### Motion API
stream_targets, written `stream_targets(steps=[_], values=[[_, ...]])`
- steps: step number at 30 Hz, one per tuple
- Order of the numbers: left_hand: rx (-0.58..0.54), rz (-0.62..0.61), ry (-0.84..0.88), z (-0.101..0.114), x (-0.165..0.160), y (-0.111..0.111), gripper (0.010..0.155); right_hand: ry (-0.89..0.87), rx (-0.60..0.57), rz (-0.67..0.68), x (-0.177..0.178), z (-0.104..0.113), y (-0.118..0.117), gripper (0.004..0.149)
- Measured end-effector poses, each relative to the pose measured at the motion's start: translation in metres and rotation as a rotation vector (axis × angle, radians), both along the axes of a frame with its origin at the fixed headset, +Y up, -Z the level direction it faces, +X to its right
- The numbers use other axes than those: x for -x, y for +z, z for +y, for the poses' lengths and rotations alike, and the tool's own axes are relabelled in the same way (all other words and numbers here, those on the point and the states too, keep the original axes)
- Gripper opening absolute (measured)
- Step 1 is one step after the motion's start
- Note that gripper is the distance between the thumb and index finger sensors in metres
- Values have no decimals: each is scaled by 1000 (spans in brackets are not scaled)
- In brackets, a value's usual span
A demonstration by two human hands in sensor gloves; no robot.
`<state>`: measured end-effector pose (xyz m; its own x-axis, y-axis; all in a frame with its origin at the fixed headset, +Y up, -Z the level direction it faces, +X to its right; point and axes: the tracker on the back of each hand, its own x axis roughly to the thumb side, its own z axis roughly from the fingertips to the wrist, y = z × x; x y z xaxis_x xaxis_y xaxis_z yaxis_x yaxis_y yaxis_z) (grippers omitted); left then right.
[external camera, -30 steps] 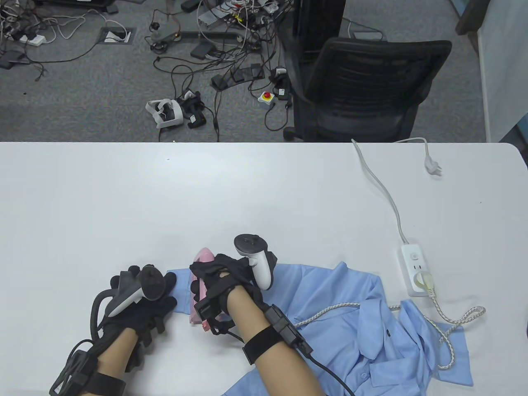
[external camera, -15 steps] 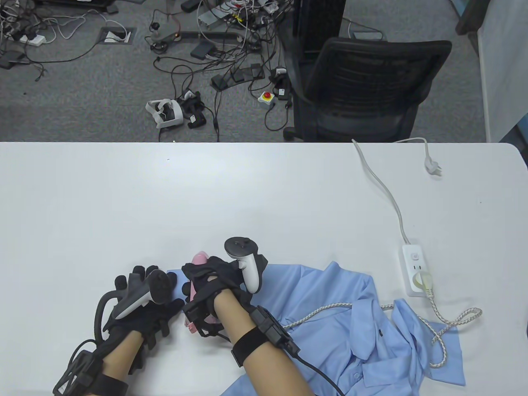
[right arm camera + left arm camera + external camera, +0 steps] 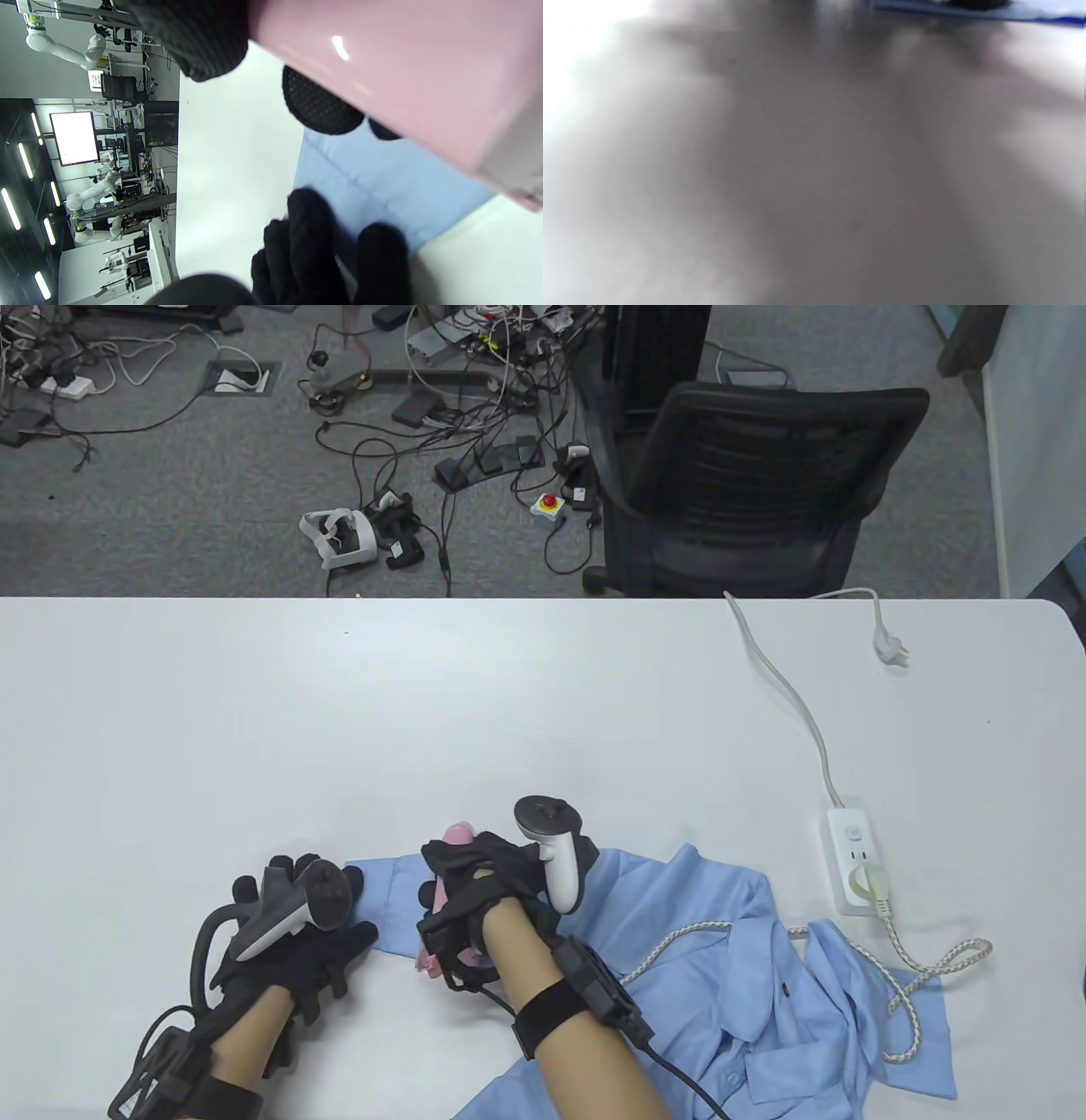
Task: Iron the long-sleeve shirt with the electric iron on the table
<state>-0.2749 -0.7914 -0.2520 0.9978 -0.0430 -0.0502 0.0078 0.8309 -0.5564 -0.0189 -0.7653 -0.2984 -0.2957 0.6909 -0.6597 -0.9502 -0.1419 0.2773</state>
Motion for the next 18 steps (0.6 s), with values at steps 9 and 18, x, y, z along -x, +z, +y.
stream_targets(steps=[9,18], values=[[-76,-48,-30,2,-9,1,68,62,1,-78,-66,3,6,65],[-64,-96,-63,3,-25,3,62,3,2,25,-42,0,6,66]])
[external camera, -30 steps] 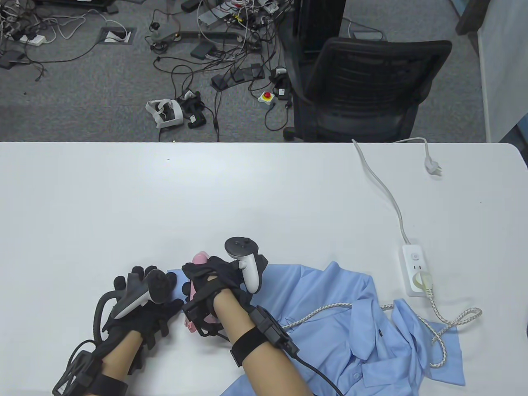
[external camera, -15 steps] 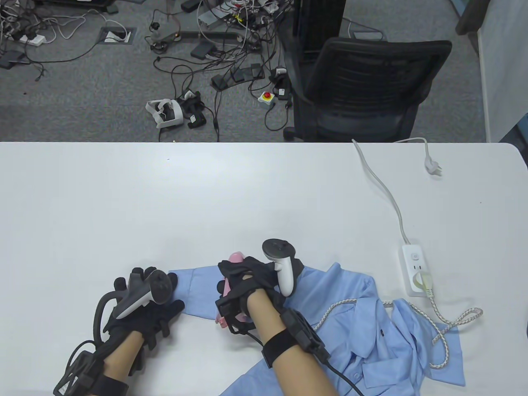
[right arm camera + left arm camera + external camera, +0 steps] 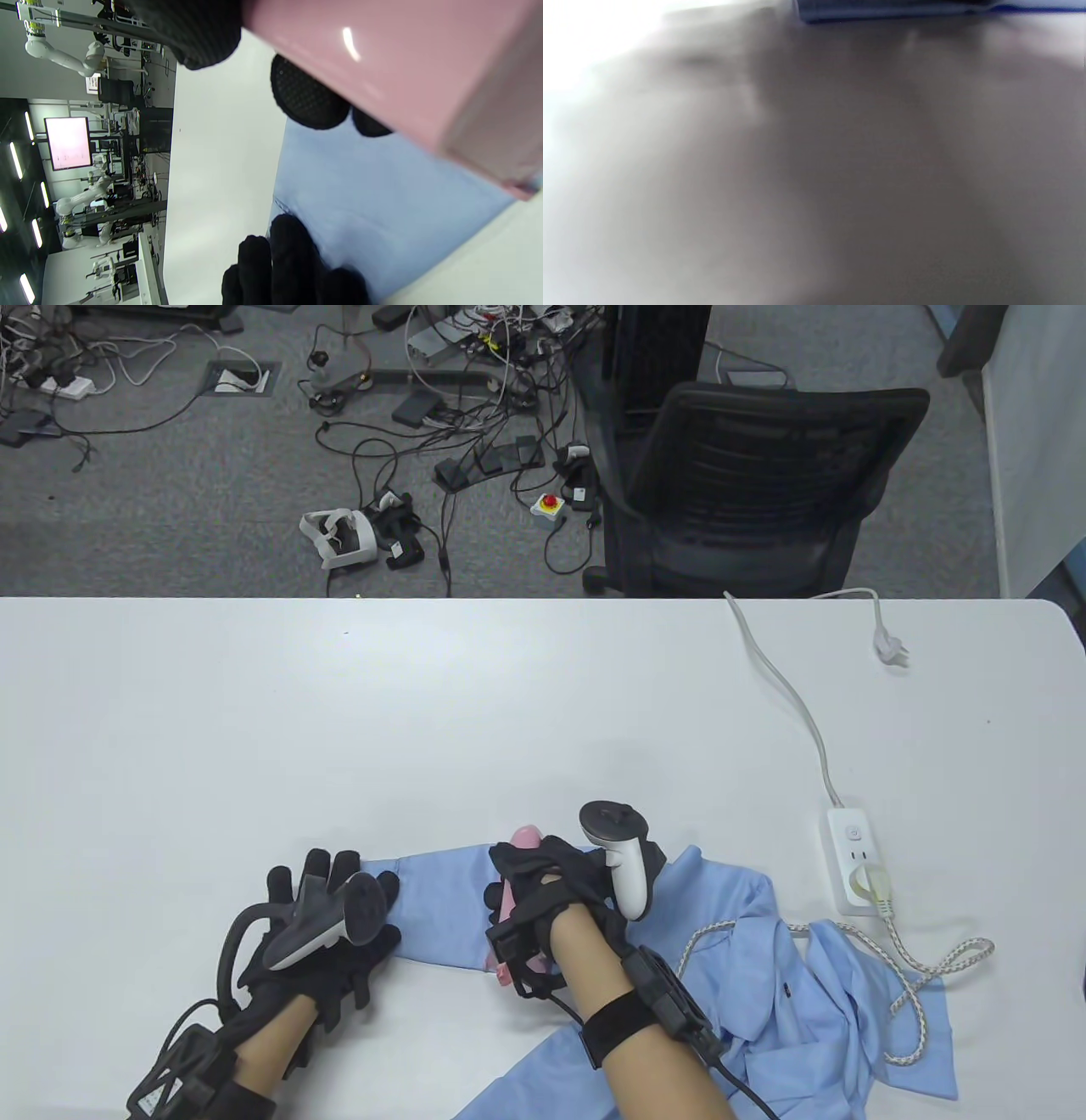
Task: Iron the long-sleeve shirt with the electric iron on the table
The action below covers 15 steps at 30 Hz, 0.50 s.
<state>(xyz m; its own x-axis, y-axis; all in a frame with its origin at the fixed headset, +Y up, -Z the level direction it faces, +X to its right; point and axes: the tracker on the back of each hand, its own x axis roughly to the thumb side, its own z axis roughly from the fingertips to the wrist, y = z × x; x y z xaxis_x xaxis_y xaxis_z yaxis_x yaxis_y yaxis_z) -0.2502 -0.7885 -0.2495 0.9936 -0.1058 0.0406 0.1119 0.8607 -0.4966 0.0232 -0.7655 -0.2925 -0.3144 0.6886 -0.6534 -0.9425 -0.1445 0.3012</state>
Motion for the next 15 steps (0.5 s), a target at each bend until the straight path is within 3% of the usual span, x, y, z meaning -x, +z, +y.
stream_targets(steps=[9,15], values=[[101,207,74,-1,51,-6,60,-33,-1,68,48,-1,6,66],[106,215,79,-3,53,-5,60,-10,-12,-33,22,0,12,65]])
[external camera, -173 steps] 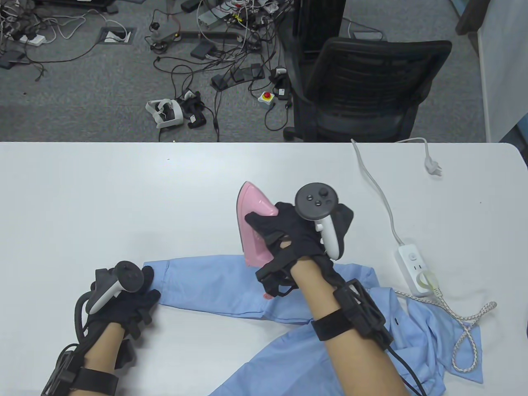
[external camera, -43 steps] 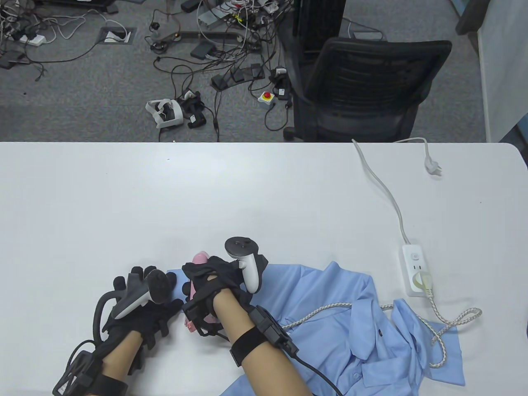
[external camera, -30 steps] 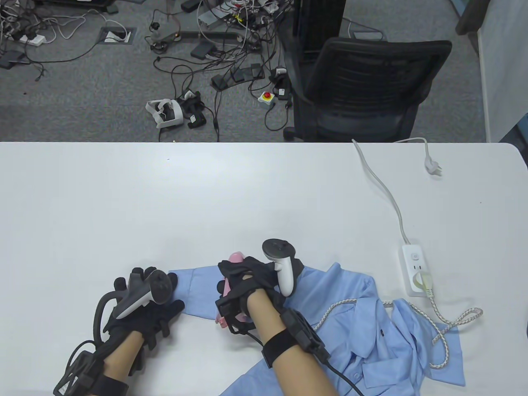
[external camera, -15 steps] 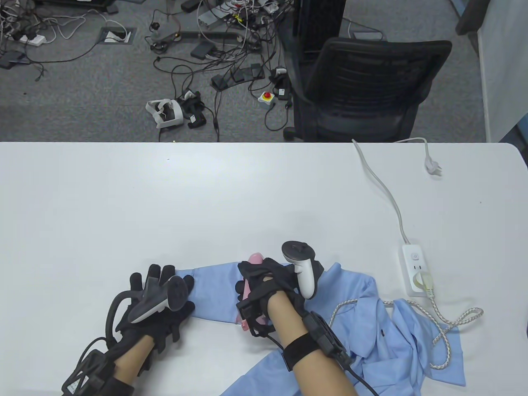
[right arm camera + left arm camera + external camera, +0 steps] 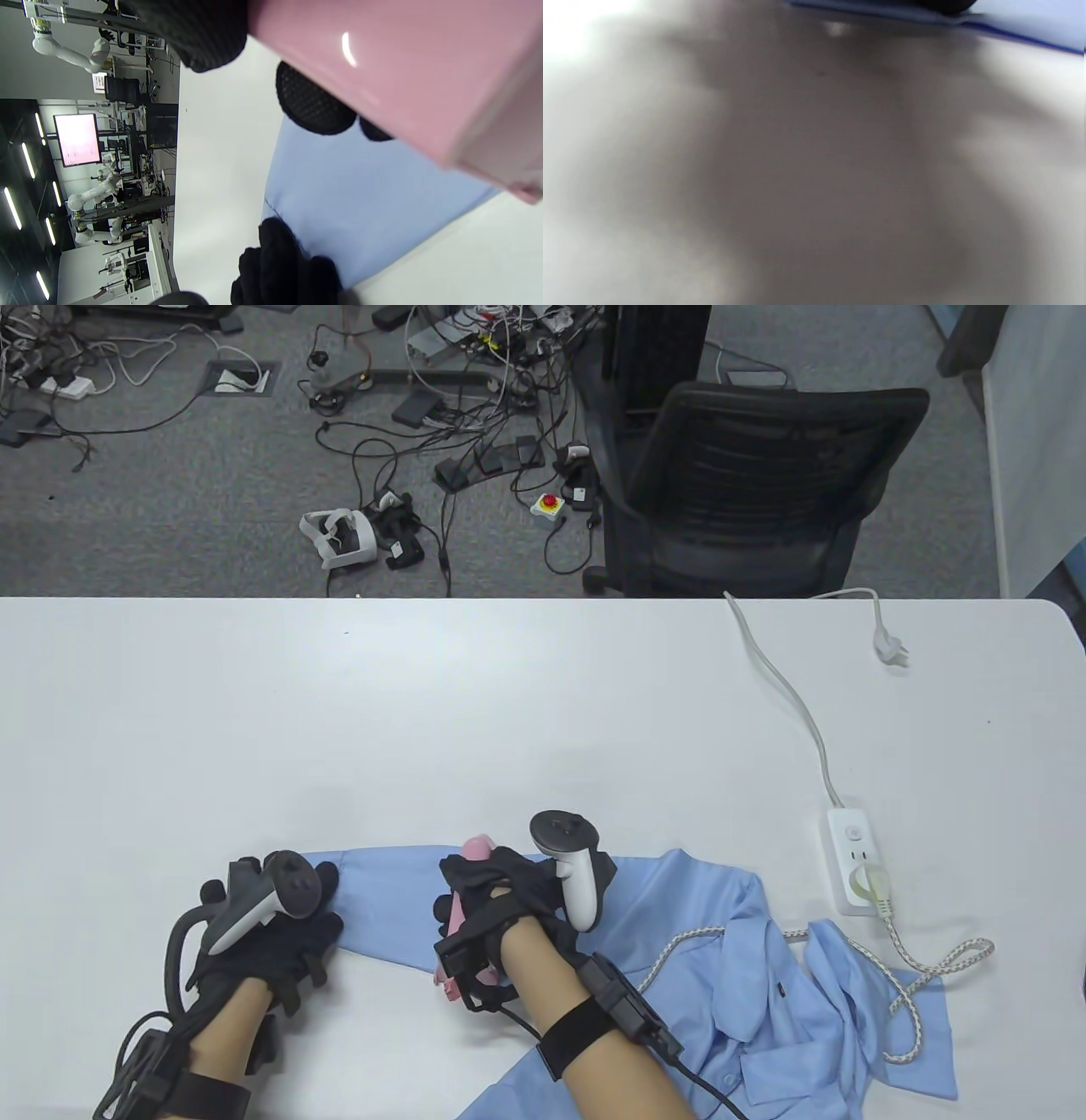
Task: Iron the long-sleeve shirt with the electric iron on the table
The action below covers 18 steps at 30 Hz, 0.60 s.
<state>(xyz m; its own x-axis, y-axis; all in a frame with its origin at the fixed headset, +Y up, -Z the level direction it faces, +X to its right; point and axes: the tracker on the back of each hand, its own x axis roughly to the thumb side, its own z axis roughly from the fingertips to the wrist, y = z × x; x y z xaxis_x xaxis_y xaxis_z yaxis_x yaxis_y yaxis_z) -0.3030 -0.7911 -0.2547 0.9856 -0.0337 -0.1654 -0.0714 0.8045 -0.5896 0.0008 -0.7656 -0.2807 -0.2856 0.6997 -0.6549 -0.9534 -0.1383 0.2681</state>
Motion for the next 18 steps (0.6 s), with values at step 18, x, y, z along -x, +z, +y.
stream_targets(steps=[18], values=[[10,100,61,1,24,-1,60,-11,-7,-47,-60,-1,11,66]])
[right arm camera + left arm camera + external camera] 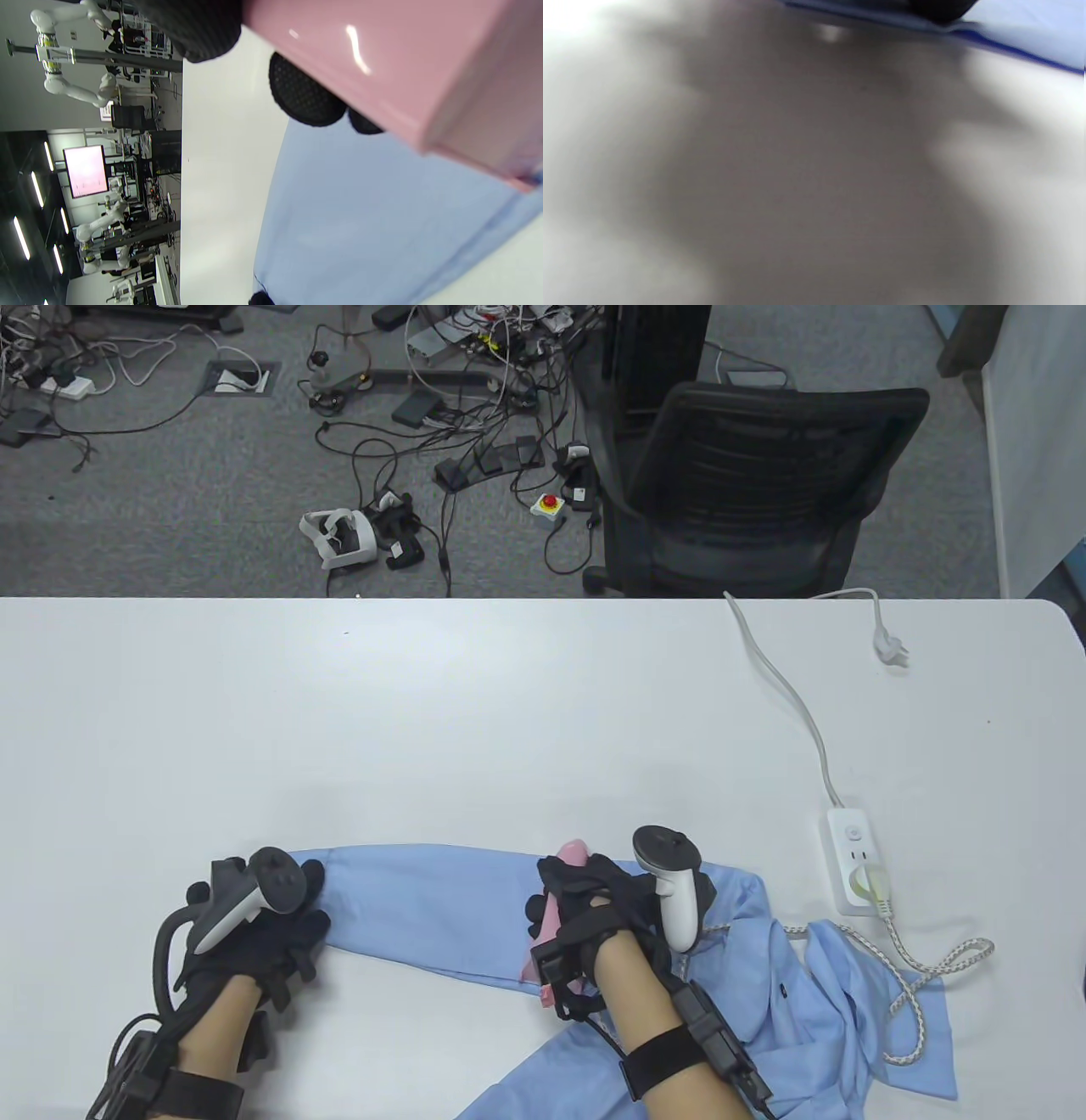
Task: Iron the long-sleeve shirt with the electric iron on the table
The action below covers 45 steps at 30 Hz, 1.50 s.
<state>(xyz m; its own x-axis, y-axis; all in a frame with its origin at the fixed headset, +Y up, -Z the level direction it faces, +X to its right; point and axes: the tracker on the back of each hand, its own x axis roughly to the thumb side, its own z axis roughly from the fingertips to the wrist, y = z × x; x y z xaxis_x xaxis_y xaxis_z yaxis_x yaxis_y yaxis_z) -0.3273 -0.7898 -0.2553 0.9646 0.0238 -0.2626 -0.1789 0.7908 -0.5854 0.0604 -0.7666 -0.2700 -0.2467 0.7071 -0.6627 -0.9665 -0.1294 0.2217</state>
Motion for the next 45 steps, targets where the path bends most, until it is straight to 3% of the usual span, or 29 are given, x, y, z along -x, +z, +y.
stream_targets(steps=[2,6,21,26,35,39,45], values=[[1,36,15,-1,9,0,59,-6,-7,71,21,-1,-1,65],[9,80,37,-2,20,1,59,-7,-10,49,25,-1,-1,65],[4,94,32,-3,19,0,59,1,-13,-257,-133,3,36,65],[-4,104,22,-2,20,-2,58,58,-22,-250,-120,5,32,65],[-34,174,36,-4,36,0,58,-63,-39,-54,-67,-5,6,64],[-26,176,30,-4,36,-1,58,-14,-50,-152,-84,-2,11,63],[-22,181,39,-4,37,0,58,18,-57,-301,-147,2,25,63]])
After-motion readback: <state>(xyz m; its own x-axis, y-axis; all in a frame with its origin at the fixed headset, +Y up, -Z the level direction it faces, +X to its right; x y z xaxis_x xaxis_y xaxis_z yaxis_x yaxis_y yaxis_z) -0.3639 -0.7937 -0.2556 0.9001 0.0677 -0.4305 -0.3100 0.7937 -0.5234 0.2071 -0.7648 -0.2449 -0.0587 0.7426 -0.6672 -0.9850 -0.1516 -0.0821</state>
